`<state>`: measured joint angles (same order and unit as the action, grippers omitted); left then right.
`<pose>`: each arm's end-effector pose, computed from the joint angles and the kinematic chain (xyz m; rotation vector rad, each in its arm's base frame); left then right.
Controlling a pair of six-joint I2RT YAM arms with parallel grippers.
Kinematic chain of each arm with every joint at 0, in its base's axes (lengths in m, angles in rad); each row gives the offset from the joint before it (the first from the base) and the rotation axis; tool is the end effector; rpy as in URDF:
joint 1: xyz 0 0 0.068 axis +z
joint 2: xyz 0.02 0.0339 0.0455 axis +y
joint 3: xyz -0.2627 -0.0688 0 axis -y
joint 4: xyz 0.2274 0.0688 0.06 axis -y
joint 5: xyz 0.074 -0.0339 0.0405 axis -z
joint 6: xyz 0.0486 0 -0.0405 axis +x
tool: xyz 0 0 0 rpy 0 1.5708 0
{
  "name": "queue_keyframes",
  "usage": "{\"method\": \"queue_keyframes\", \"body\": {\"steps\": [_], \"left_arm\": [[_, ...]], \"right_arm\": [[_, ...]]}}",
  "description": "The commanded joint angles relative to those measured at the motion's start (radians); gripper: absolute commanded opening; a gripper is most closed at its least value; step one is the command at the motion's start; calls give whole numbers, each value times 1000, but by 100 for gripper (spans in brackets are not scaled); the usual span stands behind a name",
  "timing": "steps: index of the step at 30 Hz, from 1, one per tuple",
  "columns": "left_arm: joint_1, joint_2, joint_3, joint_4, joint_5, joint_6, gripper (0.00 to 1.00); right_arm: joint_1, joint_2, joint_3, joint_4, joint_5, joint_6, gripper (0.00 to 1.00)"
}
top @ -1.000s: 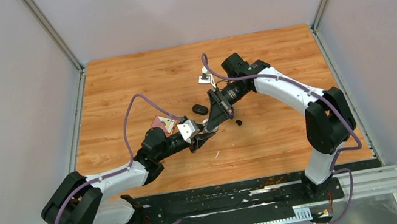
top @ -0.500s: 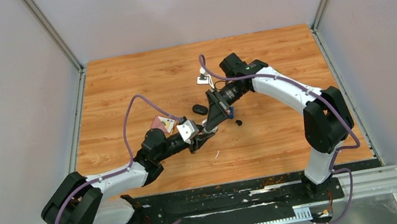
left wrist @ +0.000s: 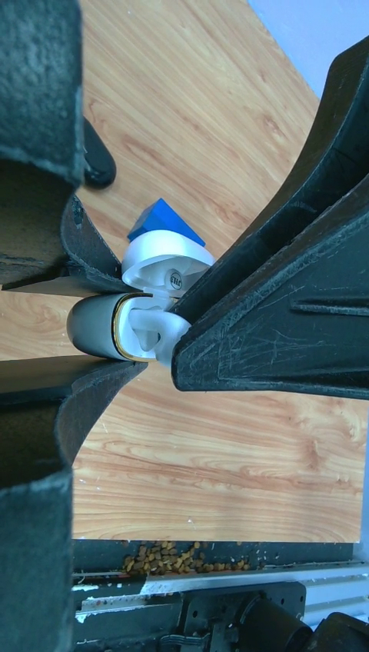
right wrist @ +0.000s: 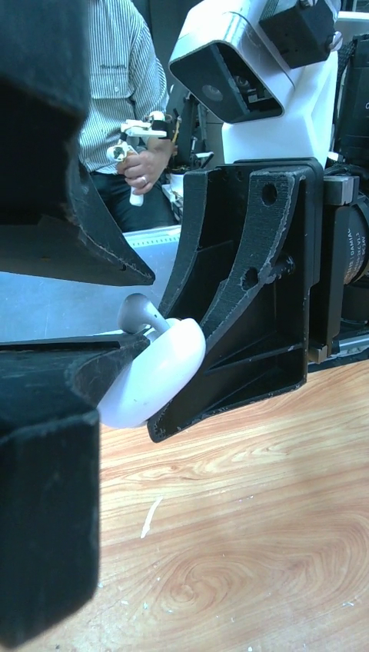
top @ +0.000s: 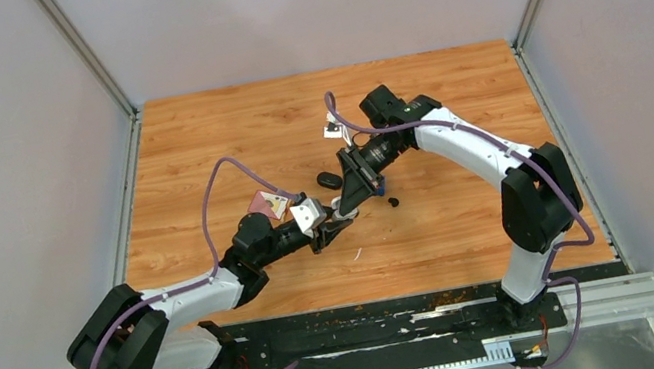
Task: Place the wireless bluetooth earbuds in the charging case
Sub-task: Place the earbud in the charging case.
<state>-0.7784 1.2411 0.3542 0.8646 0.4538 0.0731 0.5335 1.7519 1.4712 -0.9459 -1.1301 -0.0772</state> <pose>0.1579 -0.1856 0.2211 1.0058 1.3290 -0.9014 0.2656 0.2079 0.2774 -1.0463 2.3741 1.6940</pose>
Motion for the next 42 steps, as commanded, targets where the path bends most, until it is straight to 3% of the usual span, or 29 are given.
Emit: {"method": "queue_keyframes", "body": {"steps": [1, 19, 34, 39, 42], "left_arm": [[-9, -32, 8, 112, 28, -9, 0], [-9, -3, -12, 211, 12, -99, 0], [3, 39, -17, 344, 19, -224, 0], [10, 52, -21, 390, 29, -268, 0], [10, 65, -18, 412, 41, -286, 0]], "right_arm": [[-3, -11, 42, 10, 50, -29, 31], [-2, -95, 124, -52, 192, -119, 36], [-82, -211, 244, -230, -54, -395, 36], [-108, -235, 191, -175, 142, -395, 44], [-107, -234, 185, -164, 172, -397, 52]]}}
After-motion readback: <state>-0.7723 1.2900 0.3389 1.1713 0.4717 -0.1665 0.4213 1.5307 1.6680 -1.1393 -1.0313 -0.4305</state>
